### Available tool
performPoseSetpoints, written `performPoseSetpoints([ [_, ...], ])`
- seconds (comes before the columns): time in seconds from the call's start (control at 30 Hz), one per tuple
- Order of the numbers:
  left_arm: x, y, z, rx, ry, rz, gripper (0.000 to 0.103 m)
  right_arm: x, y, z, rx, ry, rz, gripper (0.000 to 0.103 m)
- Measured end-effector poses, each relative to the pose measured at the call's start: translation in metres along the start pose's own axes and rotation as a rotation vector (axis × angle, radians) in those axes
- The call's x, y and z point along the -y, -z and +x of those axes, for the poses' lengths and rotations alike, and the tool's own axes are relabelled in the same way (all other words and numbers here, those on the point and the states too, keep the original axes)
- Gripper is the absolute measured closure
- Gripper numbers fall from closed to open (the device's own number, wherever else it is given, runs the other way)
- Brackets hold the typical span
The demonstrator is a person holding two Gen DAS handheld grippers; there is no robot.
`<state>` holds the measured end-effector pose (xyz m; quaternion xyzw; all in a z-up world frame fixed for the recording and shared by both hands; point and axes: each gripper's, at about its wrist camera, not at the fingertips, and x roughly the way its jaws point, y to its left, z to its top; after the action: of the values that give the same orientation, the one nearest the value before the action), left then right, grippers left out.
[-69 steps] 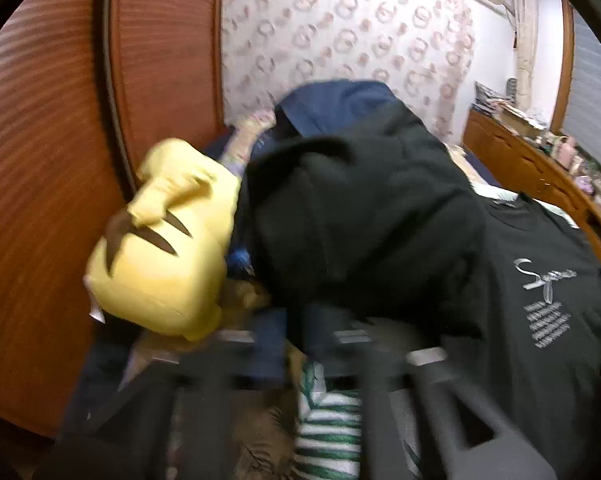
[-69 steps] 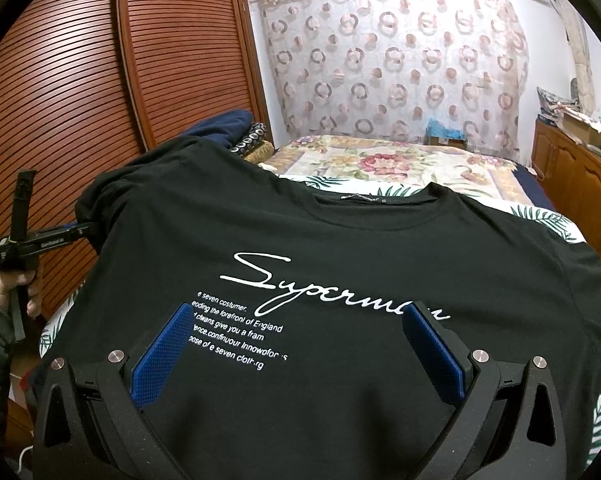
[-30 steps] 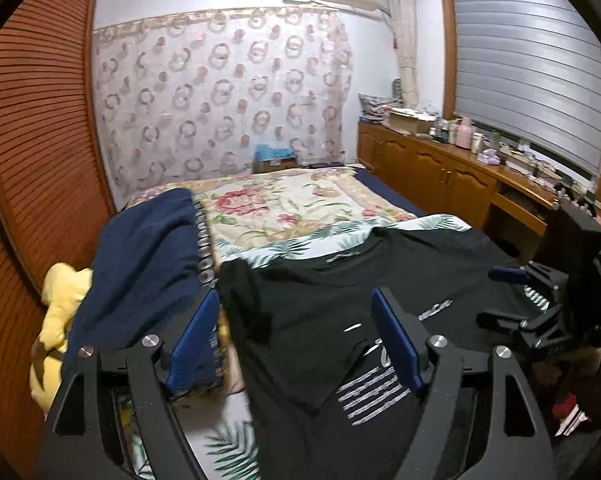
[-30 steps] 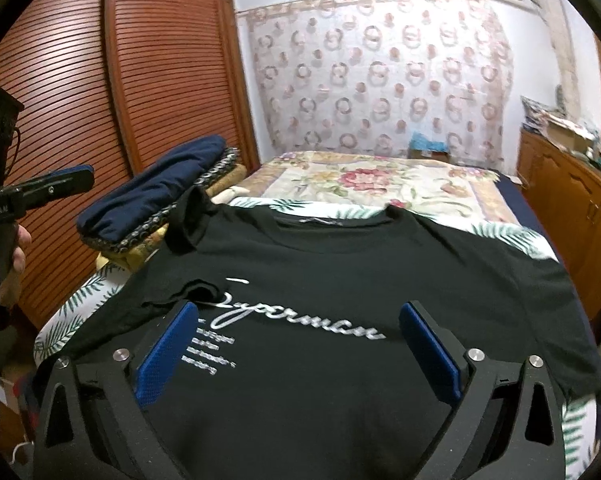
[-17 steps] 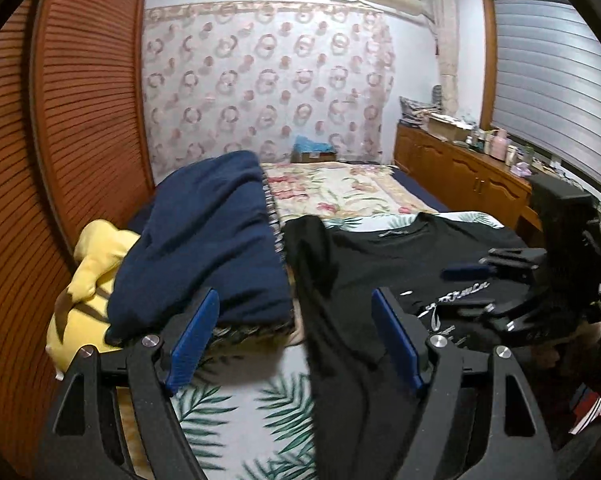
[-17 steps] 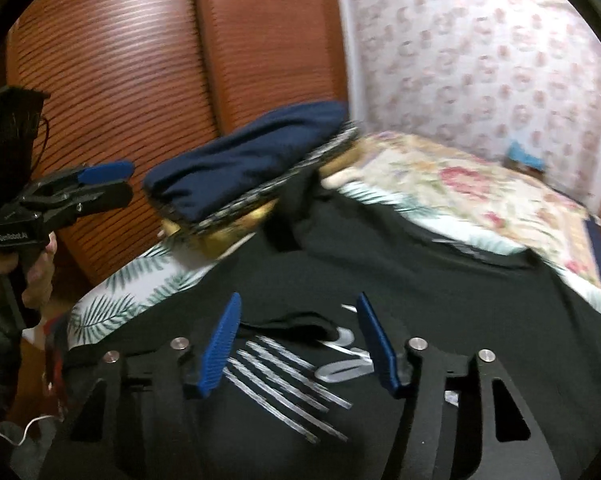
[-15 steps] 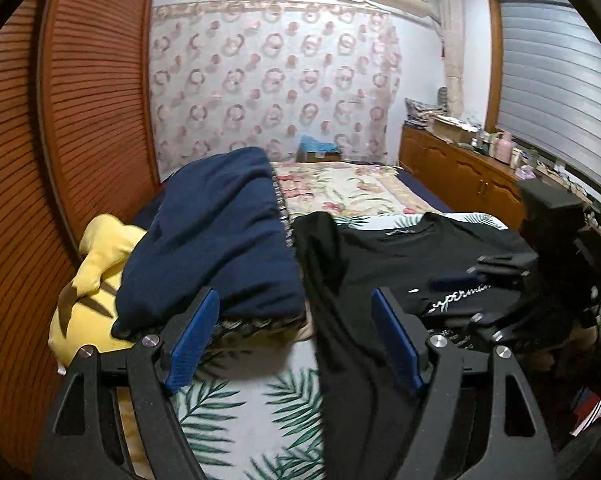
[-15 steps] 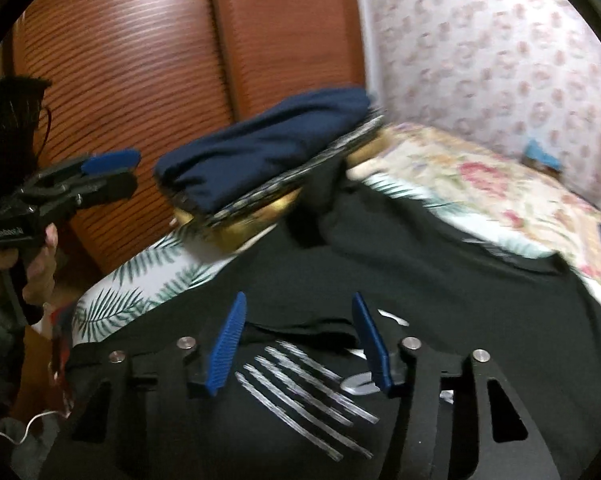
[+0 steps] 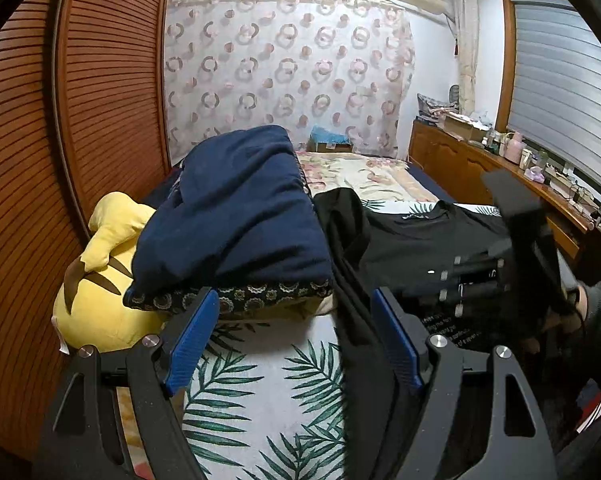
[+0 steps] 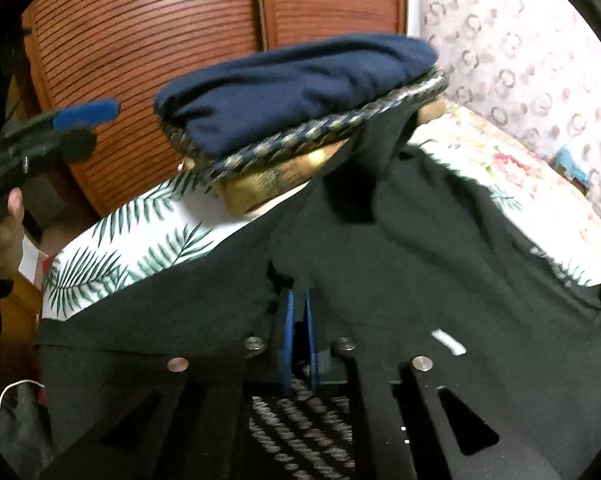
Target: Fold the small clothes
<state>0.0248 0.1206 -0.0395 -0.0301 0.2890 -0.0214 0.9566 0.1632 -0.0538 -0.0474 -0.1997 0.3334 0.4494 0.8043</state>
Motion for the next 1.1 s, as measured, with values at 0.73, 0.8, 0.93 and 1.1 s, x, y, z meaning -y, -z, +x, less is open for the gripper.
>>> performPoseSetpoints([
  [0.73,0.006,0.002,0.003,-0.004,0.028,0.011,0.024,0.109,-0.014,-0.020,0.104,0.259,0.322,0.057],
  [0.8,0.006,0.002,0.004,-0.006,0.031,0.013,0.024,0.094,-0.011,-0.026,0.101,0.198,0.291,0.057],
  [0.93,0.007,0.002,0.005,-0.011,0.033,0.015,0.024,0.068,0.002,-0.012,0.046,0.107,0.233,0.057],
  [1.1,0.008,-0.001,0.008,-0.011,0.040,0.025,0.024,0.060,0.023,0.003,-0.028,0.096,0.205,0.057],
])
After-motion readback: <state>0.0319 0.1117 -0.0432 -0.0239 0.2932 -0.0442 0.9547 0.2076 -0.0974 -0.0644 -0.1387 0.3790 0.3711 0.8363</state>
